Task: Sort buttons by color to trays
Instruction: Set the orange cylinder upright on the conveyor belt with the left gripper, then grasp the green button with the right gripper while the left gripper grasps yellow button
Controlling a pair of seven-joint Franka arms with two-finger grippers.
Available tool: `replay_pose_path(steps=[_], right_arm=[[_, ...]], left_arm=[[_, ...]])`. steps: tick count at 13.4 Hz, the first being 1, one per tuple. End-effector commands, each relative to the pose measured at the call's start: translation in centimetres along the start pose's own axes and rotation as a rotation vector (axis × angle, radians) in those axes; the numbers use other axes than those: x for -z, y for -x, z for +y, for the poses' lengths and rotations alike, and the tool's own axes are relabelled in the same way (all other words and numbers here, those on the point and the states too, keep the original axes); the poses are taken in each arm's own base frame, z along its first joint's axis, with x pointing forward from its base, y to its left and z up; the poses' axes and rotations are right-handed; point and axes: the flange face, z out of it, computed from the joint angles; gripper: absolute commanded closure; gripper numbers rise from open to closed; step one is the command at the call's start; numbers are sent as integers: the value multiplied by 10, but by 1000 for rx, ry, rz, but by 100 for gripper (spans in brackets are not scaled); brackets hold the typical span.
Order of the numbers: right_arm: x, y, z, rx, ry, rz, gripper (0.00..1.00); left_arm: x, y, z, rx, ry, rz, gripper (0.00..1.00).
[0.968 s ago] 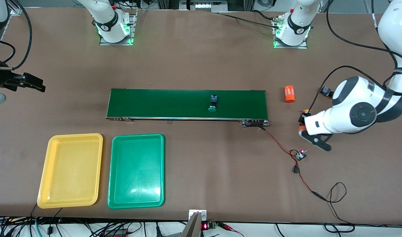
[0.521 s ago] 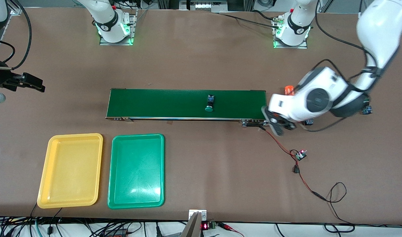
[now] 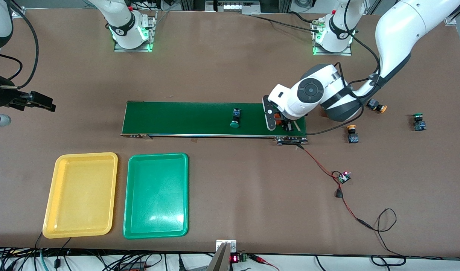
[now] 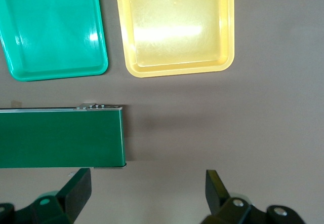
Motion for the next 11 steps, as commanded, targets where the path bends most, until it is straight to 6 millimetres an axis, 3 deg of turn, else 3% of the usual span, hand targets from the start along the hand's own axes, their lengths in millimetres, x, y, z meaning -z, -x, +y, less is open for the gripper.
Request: replay_pose_path(steps=[1,6,8,11], right_arm=[[5,-1,-1,-10,-22,11,0],[0,-1,-6,-6,-40,-9,0],[-3,-2,-4,-10,-42,-12,0],[-16,-9,-12,3,-43,-26,0]], left_arm=[[-5,-10,10,-63,-14,-13,0],[-2,-10,12,-65,-17,-25,0],[9,-7,9,-55,-23,-34,0],[61,24,-6,75,-13,-26,0]])
